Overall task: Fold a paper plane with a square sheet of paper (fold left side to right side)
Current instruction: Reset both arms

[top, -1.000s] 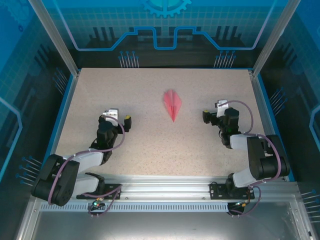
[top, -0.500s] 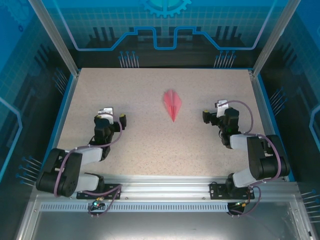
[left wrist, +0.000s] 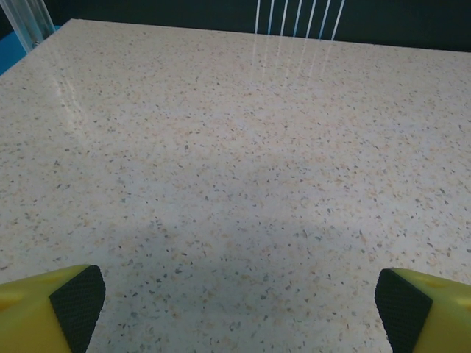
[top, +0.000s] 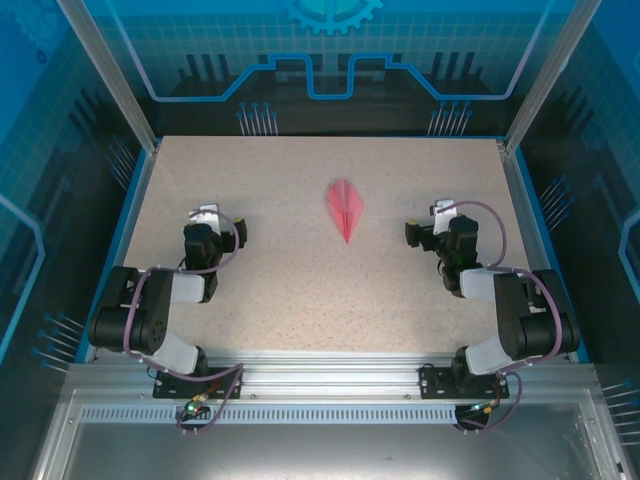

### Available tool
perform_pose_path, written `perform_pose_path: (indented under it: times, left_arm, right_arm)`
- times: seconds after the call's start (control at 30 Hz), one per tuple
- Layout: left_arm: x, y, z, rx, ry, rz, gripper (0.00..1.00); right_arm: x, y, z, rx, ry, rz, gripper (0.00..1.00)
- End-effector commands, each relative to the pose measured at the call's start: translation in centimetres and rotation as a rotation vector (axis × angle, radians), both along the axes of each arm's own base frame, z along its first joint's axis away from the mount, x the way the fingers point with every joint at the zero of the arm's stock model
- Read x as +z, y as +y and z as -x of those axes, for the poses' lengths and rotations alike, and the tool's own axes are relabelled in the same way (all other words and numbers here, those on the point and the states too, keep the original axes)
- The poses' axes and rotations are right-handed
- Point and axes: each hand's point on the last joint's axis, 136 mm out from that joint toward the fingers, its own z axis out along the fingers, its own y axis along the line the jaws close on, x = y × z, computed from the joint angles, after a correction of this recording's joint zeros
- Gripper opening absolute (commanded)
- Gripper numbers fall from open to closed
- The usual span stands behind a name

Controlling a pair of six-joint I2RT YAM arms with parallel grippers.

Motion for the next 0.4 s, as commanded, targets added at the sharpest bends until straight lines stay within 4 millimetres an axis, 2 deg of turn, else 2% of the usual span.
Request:
perform_pose_path:
  times: [0.0,0.37]
  left_arm:
    - [0.33,-0.42,-0.2,-0.024,-0.003,0.024,0.98]
    - [0.36,-0.73,-0.29,-0.043,-0.001,0.025,0.99]
  right_arm:
    - [-0.12,0.16,0.04,0.011,-0.011,0.007,0.99]
    - [-0.09,0.16,0.01,0.011,-0.011,0.008,0.99]
